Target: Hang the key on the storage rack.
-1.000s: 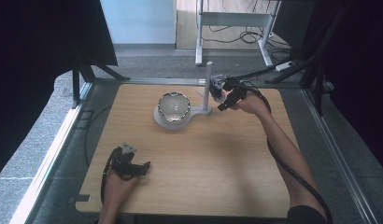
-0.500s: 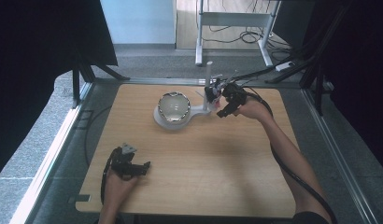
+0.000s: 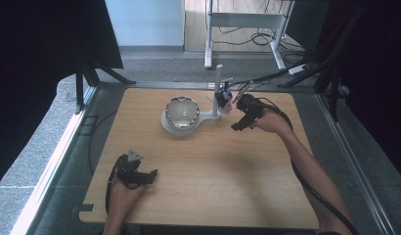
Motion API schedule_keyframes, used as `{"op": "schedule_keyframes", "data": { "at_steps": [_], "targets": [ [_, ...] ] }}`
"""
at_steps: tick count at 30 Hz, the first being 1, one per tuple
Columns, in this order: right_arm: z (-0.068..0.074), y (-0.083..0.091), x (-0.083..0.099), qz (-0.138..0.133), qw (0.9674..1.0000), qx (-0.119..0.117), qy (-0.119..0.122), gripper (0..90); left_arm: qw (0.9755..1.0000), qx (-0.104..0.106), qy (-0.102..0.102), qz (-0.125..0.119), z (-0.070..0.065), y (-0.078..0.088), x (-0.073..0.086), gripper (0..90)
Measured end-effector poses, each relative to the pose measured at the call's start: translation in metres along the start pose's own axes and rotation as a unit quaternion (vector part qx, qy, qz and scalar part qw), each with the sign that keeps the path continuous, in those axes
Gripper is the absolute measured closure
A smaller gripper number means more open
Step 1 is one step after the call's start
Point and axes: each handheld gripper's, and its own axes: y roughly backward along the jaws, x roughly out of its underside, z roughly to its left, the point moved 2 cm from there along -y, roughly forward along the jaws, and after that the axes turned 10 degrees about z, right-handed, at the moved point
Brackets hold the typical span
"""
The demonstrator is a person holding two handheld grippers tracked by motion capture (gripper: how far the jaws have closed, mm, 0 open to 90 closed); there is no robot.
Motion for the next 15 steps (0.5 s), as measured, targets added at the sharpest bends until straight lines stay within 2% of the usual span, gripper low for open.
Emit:
{"op": "schedule_keyframes", "data": {
  "at_steps": [15],
  "targets": [
    [0.025, 0.008, 0.016, -0.006, 0.9998, -0.01, 0.019, 12.6, 1.0, 0.0, 0.0, 0.0, 0.0, 0.0, 0.0, 2.2]
  ]
}}
